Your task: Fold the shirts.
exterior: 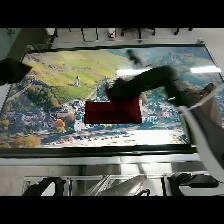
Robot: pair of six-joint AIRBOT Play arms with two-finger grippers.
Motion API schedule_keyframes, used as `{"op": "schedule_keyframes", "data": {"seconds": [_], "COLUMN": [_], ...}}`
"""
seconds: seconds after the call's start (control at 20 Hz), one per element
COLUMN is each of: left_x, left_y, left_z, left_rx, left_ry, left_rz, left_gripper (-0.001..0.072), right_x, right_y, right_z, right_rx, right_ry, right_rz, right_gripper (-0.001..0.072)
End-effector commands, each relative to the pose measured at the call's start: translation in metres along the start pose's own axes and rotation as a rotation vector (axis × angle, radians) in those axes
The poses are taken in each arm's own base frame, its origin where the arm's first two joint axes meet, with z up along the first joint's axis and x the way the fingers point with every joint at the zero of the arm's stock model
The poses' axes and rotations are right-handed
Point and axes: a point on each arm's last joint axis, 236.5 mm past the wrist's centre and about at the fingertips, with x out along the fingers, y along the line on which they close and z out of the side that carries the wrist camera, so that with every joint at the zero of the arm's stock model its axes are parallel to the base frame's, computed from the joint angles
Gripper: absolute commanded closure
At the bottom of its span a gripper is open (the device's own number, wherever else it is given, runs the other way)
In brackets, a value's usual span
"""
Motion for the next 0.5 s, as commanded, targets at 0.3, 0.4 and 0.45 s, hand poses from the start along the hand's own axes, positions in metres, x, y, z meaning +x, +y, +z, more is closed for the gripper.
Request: {"op": "schedule_keyframes", "data": {"seconds": [0.3,0.4,0.45], "left_x": [-0.058,-0.056,-0.055], "left_y": [0.009,0.001,-0.003], "left_z": [-0.048,-0.051,-0.052], "left_rx": [-0.081,-0.070,-0.063], "left_ry": [-0.191,-0.174,-0.168], "left_rz": [0.044,0.019,0.006], "left_gripper": [0.0691,0.0691,0.0691], "right_x": [0.067,0.000,-0.036], "right_y": [-0.007,-0.050,-0.076], "right_z": [-0.025,-0.007,0.000], "right_rx": [0.005,0.023,0.059], "right_ry": [0.014,0.044,0.045], "right_rz": [-0.061,-0.148,-0.209], "right_gripper": [0.0190,0.0190,0.0188]}}
